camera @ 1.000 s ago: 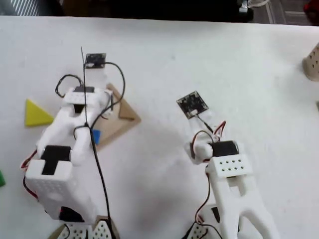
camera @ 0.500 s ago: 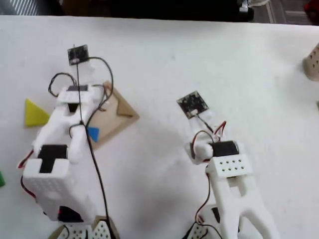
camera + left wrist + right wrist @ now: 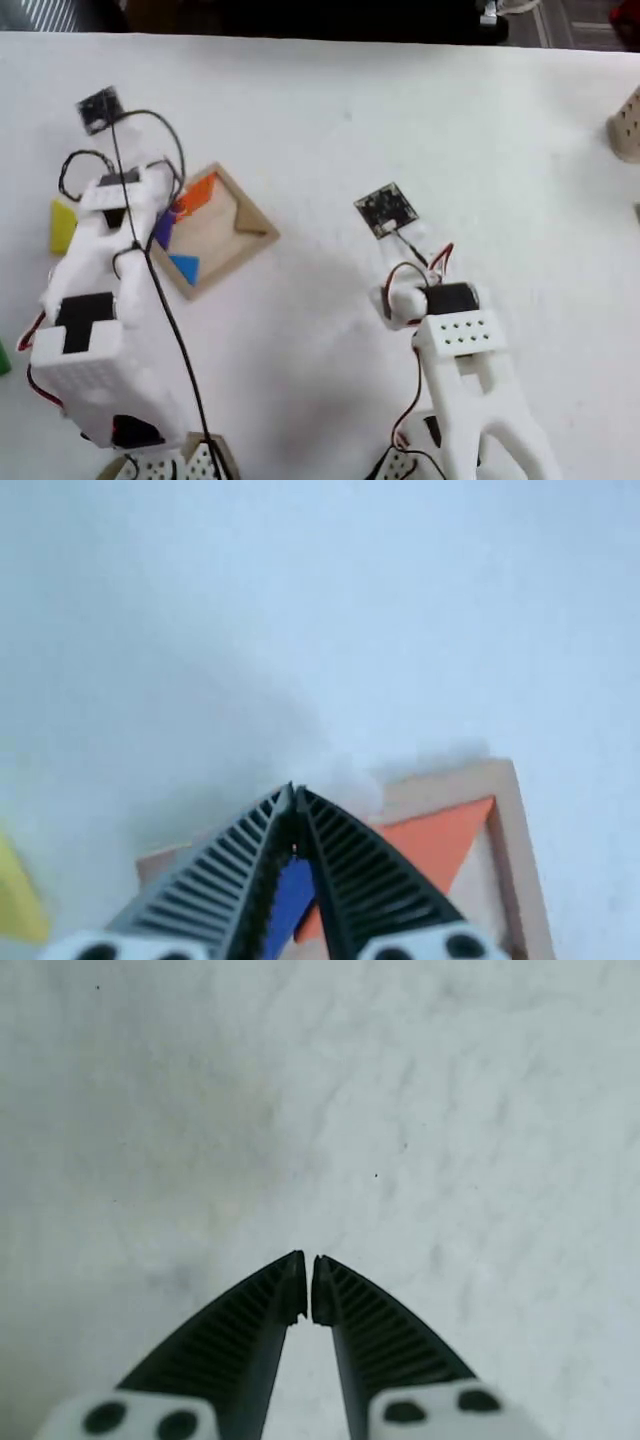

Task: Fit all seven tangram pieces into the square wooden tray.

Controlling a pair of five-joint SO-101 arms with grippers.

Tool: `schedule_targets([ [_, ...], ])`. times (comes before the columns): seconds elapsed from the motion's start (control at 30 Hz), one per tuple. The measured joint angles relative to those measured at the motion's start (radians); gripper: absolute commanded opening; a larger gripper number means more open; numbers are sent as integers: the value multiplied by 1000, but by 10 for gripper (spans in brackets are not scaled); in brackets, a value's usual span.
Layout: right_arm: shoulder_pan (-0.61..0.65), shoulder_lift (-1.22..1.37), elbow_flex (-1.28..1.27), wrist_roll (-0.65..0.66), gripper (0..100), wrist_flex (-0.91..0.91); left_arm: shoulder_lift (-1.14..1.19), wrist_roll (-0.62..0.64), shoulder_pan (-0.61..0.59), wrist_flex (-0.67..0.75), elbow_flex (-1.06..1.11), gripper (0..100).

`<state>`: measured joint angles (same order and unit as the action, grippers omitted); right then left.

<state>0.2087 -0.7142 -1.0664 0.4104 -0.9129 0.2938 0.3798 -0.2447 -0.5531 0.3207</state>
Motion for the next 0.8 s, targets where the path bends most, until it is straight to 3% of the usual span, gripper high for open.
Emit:
schedule_targets([
  [0.1, 2, 0, 0, 0, 17, 0, 0, 69, -11, 63, 0, 22],
  [0.3, 3, 0, -3, 0, 17, 0, 55, 84, -14, 161, -48, 22],
  [0.67, 0, 0, -6, 2, 17, 0, 315, 81, -25, -209, -430, 21],
  [0.8, 3, 0, -6, 2, 17, 2, 315, -49, -12, -301, -445, 21],
])
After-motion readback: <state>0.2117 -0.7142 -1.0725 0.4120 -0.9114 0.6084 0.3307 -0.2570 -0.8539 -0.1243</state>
